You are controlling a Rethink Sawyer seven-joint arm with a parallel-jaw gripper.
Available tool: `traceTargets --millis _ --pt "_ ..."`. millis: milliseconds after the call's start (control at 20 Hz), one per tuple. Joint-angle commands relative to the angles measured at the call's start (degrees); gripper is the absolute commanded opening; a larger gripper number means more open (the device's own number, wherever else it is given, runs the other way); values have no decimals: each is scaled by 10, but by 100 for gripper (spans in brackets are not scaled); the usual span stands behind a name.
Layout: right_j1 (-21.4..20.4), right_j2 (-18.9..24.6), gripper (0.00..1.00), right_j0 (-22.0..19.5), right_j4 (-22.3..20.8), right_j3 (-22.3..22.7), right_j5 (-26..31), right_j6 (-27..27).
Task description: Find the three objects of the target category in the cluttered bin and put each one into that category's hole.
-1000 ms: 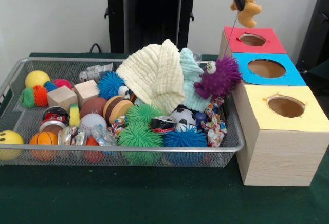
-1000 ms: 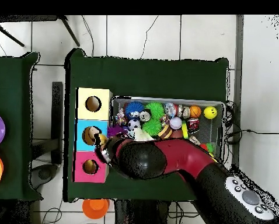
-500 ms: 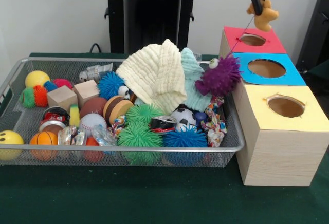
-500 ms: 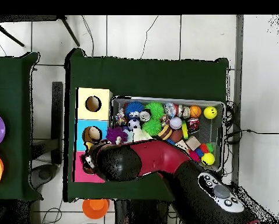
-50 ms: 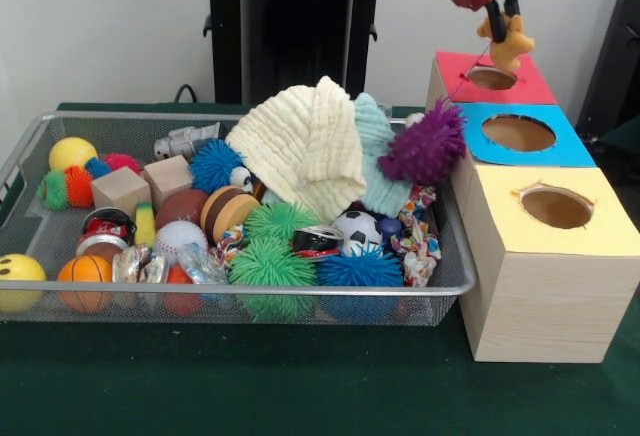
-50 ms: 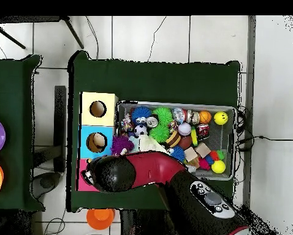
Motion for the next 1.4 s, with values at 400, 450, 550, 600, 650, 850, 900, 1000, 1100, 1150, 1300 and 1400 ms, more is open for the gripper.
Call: traceTargets --millis 400,450,550,600,650,850,900,1000,1100,1150,1300,1400 --pt "47 -115 0 37 -31 -52 57 74" --pt "47 -117 0 38 -30 -51 50 74" --pt "53 -118 0 39 -26 -48 8 80" --pt "60 -122 0 44 -27 -52 -9 83" --pt "62 -123 0 45 -27 -52 -13 83" --pt "73 -121 0 44 -23 -46 -57 83" --pt "75 -119 0 42 -21 -43 -68 84" --pt "79 -113 0 36 -18 -36 -92 85" --pt "81 -112 0 36 -18 -34 -100 85" --pt "82 -112 0 36 -17 -34 -101 85" --pt "82 -112 0 36 -14 -34 -101 85" --pt "79 -110 0 37 -11 -34 -97 86"
